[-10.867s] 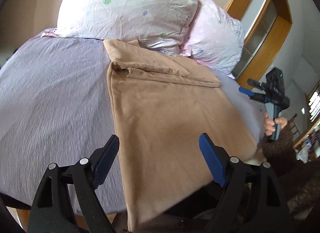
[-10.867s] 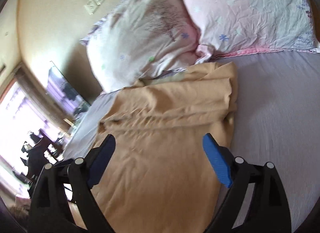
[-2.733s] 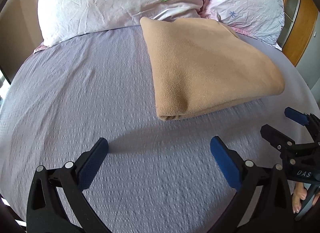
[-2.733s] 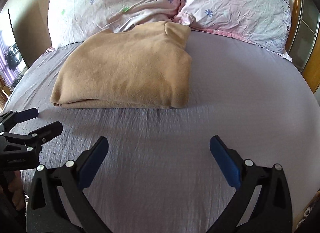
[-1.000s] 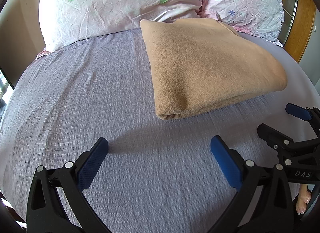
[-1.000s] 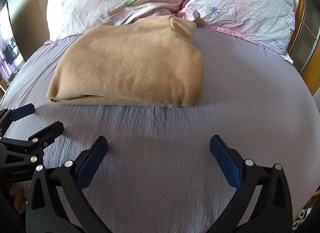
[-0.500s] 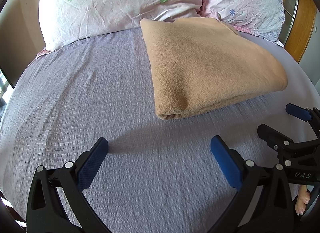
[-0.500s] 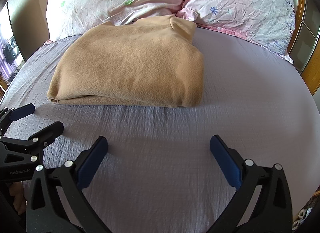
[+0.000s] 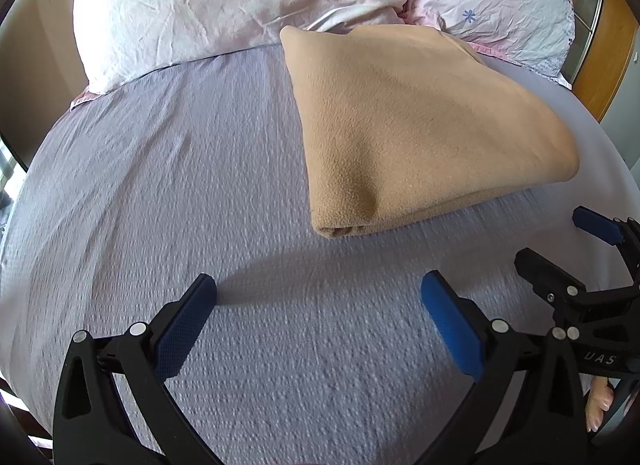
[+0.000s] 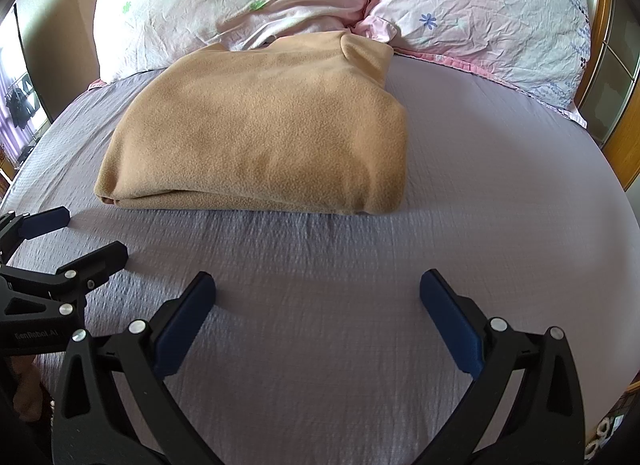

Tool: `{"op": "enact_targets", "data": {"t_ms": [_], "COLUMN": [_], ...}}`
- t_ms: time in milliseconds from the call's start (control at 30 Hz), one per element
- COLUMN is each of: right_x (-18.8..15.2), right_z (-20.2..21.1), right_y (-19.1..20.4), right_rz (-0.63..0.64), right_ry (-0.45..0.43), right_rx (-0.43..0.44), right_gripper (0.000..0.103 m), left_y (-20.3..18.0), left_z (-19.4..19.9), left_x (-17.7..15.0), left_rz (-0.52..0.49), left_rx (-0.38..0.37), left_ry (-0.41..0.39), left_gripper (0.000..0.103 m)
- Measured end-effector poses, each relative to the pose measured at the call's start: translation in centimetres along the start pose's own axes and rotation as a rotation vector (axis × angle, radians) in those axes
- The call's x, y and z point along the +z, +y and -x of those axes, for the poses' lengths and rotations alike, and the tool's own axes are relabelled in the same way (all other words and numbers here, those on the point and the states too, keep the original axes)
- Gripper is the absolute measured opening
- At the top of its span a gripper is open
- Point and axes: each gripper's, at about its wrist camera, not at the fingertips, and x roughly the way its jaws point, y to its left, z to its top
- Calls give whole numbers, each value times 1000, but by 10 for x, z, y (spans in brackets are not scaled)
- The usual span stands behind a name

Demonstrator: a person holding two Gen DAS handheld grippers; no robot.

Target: Fold small clothes

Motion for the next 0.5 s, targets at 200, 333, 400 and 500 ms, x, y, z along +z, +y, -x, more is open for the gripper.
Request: {"op": "enact_targets", "data": {"t_ms": [200, 333, 400, 500], "right_x": [0, 0, 0, 0], "right_z": [0, 0, 0, 0], "right_y": [0, 0, 0, 0], "right_rz": [-1, -1, -2, -2], "right_ry": [0, 0, 0, 0], "right_rx": [-1, -1, -1, -1], "right_gripper": [101, 101, 101, 101], "left_y": [0, 2, 2, 3], "left_z": [-1, -2, -3, -3], "left_x": [1, 2, 3, 4], "left_rz": [-2, -3, -3, -3], "left_rx": [0, -2, -2, -1], "left_ry": [9, 20, 26, 31], "left_gripper": [102, 102, 102, 102]}}
